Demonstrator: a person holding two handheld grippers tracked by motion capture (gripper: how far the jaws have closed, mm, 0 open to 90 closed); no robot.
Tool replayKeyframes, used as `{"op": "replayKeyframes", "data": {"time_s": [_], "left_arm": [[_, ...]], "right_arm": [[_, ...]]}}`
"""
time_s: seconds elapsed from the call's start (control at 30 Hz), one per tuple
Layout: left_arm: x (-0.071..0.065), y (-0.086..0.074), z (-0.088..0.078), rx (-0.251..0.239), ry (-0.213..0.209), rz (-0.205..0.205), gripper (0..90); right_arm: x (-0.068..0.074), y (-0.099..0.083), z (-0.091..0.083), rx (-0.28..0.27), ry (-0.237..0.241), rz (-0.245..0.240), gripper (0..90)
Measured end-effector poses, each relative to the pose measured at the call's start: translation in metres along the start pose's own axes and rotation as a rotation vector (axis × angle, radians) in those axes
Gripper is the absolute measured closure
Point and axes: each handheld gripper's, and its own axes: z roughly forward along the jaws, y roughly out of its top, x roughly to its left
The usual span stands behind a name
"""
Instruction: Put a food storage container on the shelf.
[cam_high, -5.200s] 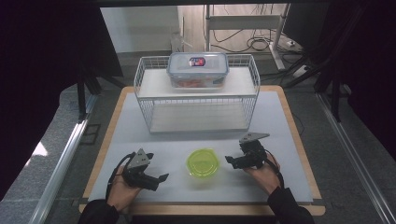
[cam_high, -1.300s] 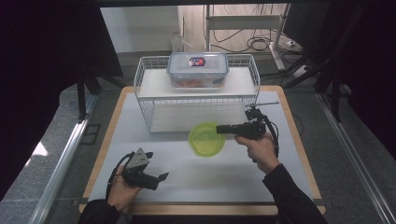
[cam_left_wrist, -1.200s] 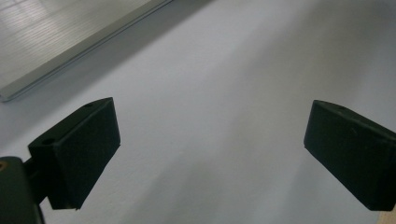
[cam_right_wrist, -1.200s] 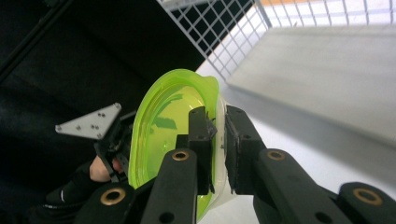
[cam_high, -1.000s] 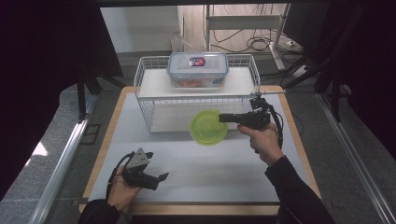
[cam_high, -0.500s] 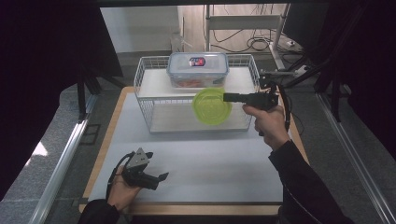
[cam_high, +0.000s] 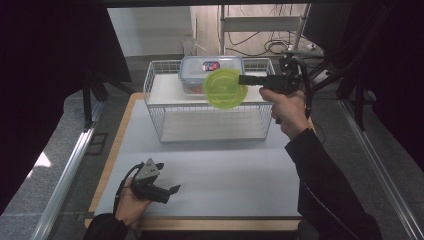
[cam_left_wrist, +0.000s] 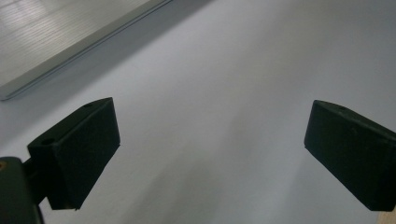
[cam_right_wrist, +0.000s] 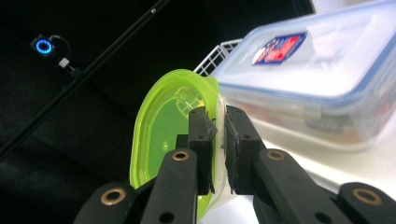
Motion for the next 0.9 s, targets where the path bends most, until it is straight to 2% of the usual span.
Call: {"op": "replayKeyframes", "data": {"time_s": [0.27, 0.57, 0.9], "left_arm": [[0.0, 0.0, 0.0, 0.001, -0.001, 0.001, 3.5], [0.0, 0.0, -0.001, -0.002, -0.008, -0.001, 3.4], [0.0, 0.0, -0.001, -0.005, -0.015, -0.002, 3.5]], "right_arm": [[-0.001, 0.022, 0.008, -0.039, -0.016, 0.018, 82.5], [-0.004, 0.049, 0.028, -0.069, -0.068, 0.038, 82.4], [-0.012, 0.068, 0.049, -0.089, -0.13, 0.074, 82.4]]}}
